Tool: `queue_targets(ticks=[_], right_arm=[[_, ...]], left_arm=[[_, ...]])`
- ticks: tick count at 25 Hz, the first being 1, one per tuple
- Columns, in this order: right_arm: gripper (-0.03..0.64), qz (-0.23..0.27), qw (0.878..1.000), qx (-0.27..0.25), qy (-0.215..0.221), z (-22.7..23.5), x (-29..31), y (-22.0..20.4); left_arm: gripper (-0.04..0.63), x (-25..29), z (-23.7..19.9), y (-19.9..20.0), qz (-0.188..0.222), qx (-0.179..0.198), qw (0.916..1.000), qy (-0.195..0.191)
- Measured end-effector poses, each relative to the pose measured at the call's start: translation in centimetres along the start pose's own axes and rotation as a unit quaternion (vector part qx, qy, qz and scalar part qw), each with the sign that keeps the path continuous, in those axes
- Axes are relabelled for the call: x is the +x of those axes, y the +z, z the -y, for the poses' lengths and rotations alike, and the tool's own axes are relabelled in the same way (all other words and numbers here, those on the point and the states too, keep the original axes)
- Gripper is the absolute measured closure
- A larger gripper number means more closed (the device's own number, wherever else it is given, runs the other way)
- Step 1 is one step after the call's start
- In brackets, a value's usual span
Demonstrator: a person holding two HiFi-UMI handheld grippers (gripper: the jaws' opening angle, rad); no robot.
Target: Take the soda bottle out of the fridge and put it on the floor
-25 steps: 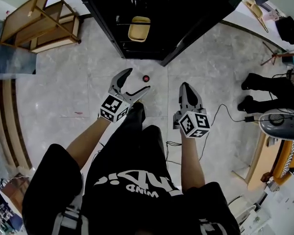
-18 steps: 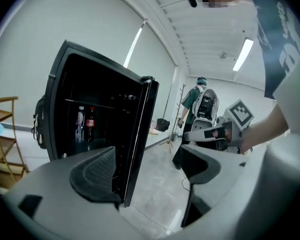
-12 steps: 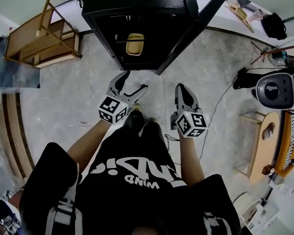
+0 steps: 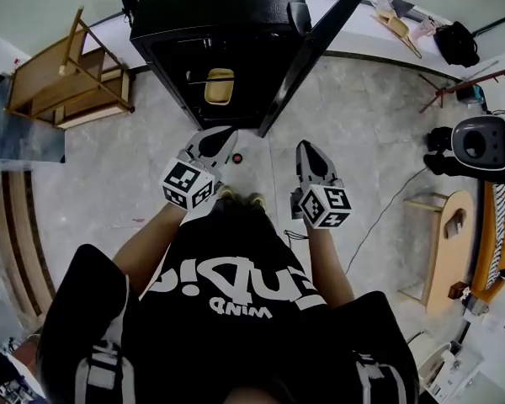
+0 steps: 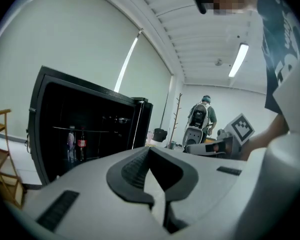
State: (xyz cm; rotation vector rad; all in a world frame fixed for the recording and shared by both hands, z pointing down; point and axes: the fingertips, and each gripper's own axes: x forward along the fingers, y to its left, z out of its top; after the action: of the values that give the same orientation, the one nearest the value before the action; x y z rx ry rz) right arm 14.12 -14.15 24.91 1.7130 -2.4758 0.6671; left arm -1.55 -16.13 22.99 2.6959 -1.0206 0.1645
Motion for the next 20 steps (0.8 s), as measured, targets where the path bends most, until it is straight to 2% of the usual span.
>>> queue_targets(ticks=[5,15,20], right_arm=[[0.594,0.007,1.000,-0.017,0.003,1.1,-0.7,1.6],[0.594,0.018,0.994,-0.110,0.019,0.0,-2.5,4.0],[0.594,0.019,0.994,-0.107,0.004,0.7,-3.4,3.5]], left_arm=[[0.589,0.5,0.7,1.2,0.006,-0.017,0.9998,0.012],[0.589,-1.7,0.3,2.3,-0.002,0.001,0.9989,0.047],[0.589,-2.8,0.0,1.8,0.001,0.001,0.9974,0.073]])
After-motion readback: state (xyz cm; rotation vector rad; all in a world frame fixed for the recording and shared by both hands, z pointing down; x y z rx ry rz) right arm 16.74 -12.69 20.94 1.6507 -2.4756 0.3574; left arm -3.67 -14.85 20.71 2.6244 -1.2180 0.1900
